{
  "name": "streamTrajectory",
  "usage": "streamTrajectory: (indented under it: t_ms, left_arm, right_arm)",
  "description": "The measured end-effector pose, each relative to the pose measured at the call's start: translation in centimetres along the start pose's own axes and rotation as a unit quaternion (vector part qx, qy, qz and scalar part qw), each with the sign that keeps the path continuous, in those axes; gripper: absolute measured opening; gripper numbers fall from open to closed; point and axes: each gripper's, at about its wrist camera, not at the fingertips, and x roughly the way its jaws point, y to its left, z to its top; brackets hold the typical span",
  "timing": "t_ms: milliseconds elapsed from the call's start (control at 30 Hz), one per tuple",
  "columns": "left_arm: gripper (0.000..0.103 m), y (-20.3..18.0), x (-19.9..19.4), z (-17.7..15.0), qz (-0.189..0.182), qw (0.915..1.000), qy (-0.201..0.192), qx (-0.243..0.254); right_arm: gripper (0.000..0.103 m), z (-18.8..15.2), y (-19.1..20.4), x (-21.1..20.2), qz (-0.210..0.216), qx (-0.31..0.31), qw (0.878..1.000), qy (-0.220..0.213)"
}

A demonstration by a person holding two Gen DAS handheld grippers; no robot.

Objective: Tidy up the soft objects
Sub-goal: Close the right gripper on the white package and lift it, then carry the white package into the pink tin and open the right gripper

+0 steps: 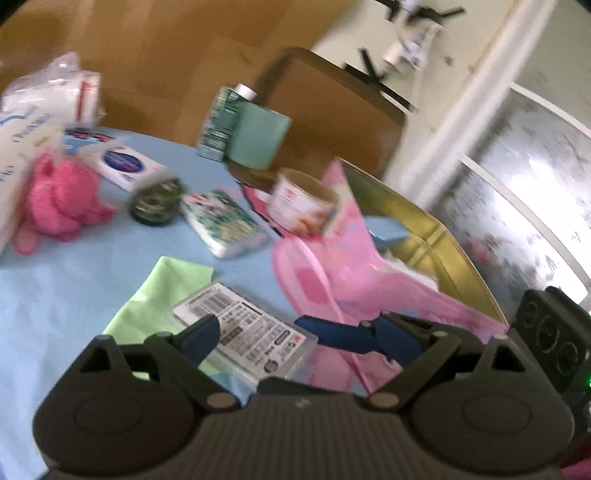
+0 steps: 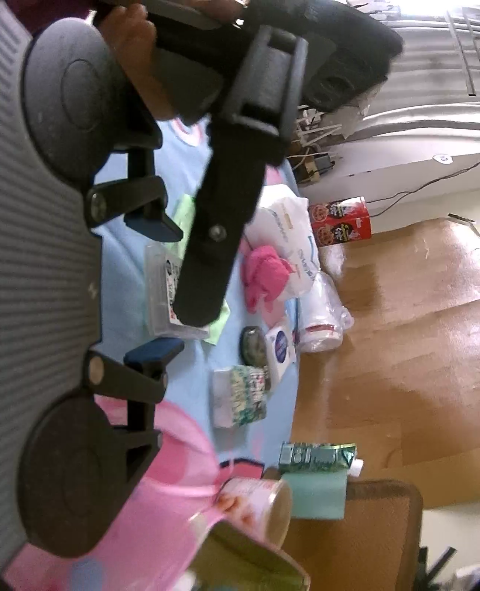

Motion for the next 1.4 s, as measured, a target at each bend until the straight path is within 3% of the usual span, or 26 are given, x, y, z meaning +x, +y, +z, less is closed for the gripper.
streamTrajectory:
  t_ms: [100, 200, 300, 400, 467, 567, 633, 900, 1000, 1167, 1233, 1400]
  left_arm:
    - [0.095, -0.8, 0.3, -0.9, -0.011, 0.9997, 0.017, 0.012]
    - [0.095, -1.0, 0.0, -1.5, -0.014, 0.9995, 0.023, 0.018]
    - [0.096, -0.9, -0.5, -1.8, -0.013, 0.9995, 0.021, 0.020]
    - [0.096, -0.8, -0.7, -1.9, -0.009, 0.9996, 0.023, 0.016]
    - [0.096, -0.8, -0.7, -2.0, -0.010, 0.9995, 0.026, 0.014]
    - [0.096, -0.9, -0.5, -2.2, -0.011, 0.9992, 0.033, 0.020]
    - [0.097, -1.1, -0.3, -2.3, -0.009, 0.9990, 0.035, 0.024]
    - [0.103, -0.7, 0.4, -1.6, 0.019, 0.9986, 0.033, 0.036]
    - [0.102, -0.6, 1.1, -1.3, 0.008, 0.9986, 0.036, 0.037]
    - [0.090, -1.1, 2.6, -2.0, 0.003, 0.9971, 0.048, 0.060]
    - [0.089, -1.5, 2.6, -2.2, -0.006, 0.9961, 0.051, 0.072]
    - [0.088, -1.9, 2.1, -1.6, -0.016, 0.9964, 0.044, 0.071]
  right_arm:
    - [0.059, -1.4, 0.9, -1.7, -0.022, -0.034, 0.999, 0.006]
    - [0.058, -2.7, 1.0, -3.9, -0.014, -0.040, 0.999, 0.018]
    - [0.060, -3.7, 0.4, -6.0, -0.056, -0.037, 0.998, 0.015]
    - [0.060, -4.2, -1.5, -8.0, -0.122, 0.013, 0.992, -0.004]
    - [0.060, -4.4, -2.8, -9.2, -0.137, 0.060, 0.989, -0.022]
    - [0.061, -4.7, -3.0, -10.2, -0.122, 0.085, 0.988, -0.043]
    - [0.068, -4.7, -2.2, -9.9, -0.115, 0.071, 0.990, -0.042]
    - [0.072, -5.0, 0.4, -6.7, -0.076, 0.033, 0.997, -0.004]
    - [0.073, -5.0, 1.2, -5.7, -0.066, 0.025, 0.997, 0.013]
    - [0.072, -5.1, 2.1, -4.0, -0.087, 0.011, 0.996, 0.018]
    - [0.062, -5.2, 2.5, -3.7, -0.103, 0.005, 0.995, 0.012]
    - [0.060, -5.1, 2.6, -3.8, -0.106, -0.001, 0.994, -0.001]
